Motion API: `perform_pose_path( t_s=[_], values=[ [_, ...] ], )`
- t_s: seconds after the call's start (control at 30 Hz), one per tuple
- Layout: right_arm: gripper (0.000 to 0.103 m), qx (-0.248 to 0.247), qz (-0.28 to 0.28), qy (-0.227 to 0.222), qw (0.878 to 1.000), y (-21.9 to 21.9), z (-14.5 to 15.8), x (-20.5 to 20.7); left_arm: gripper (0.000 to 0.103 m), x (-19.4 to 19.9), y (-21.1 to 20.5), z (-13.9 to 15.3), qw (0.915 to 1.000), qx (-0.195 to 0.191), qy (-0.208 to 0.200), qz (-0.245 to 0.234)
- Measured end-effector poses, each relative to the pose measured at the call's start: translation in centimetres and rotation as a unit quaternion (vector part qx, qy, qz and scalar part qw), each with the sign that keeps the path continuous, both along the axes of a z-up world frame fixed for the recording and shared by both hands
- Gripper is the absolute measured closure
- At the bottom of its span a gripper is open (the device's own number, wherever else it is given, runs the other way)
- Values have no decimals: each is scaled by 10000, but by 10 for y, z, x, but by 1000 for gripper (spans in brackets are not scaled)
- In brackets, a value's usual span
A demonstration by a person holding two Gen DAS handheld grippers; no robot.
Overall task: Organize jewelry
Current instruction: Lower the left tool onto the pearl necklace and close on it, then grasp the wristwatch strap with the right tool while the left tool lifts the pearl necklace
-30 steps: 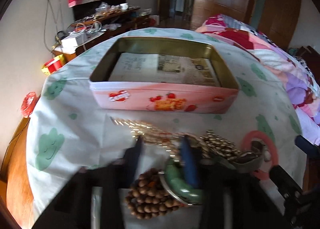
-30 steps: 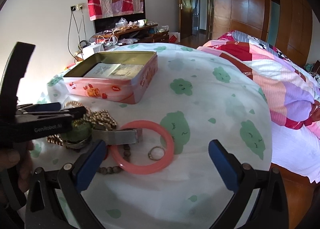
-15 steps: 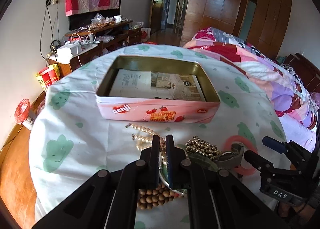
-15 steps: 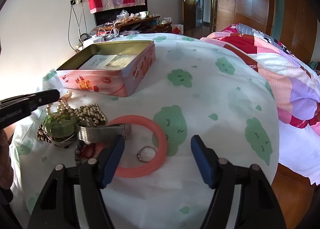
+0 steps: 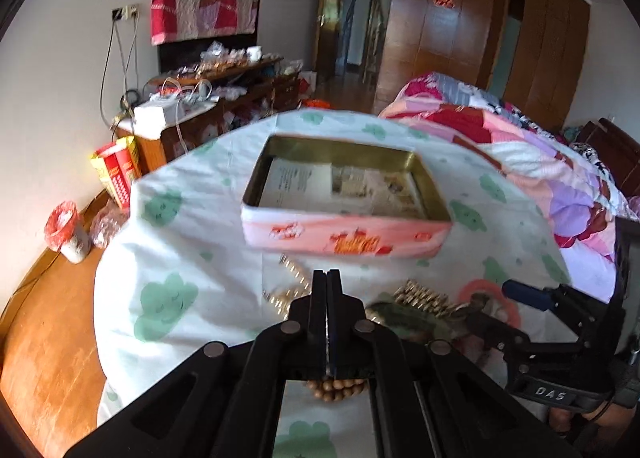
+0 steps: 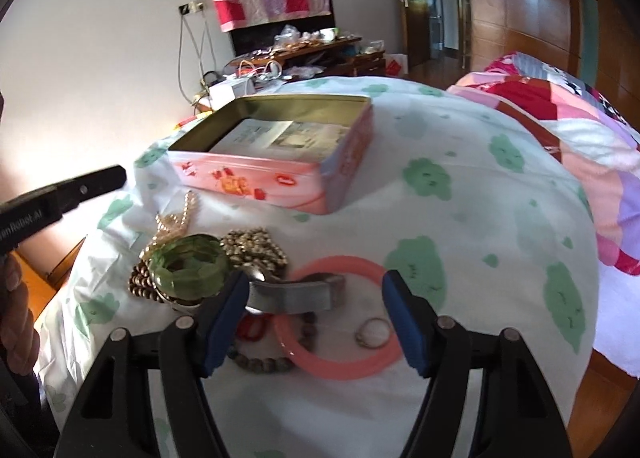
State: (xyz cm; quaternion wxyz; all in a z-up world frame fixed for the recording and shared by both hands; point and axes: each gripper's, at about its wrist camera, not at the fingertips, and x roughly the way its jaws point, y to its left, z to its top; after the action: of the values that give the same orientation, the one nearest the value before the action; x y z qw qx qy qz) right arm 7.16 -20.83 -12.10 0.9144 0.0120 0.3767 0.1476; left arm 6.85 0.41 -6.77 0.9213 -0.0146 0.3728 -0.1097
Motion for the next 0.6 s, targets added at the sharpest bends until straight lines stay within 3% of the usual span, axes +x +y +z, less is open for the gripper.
perform_pose_path(
  t_s=[0.17,0.27,0.33,0.4,0.6],
  values=[
    [31,-6,184,141,9997,7,-6,4,101,13,5,-27,9982,-27,559,231],
    [31,-43,298,213,9993,11,-9,5,74,19,5,-39,9963,-116,806,281],
    [34,-168,374,174,9990,16,-10,3,43,20,6,-40,9962,-157,777,360],
    [36,-215,391,126,9989,19,-9,2,33,20,5,-38,9965,-110,703,436],
    [47,-159,393,37,9991,16,-8,-1,33,26,3,-37,9968,-178,710,326]
  ],
)
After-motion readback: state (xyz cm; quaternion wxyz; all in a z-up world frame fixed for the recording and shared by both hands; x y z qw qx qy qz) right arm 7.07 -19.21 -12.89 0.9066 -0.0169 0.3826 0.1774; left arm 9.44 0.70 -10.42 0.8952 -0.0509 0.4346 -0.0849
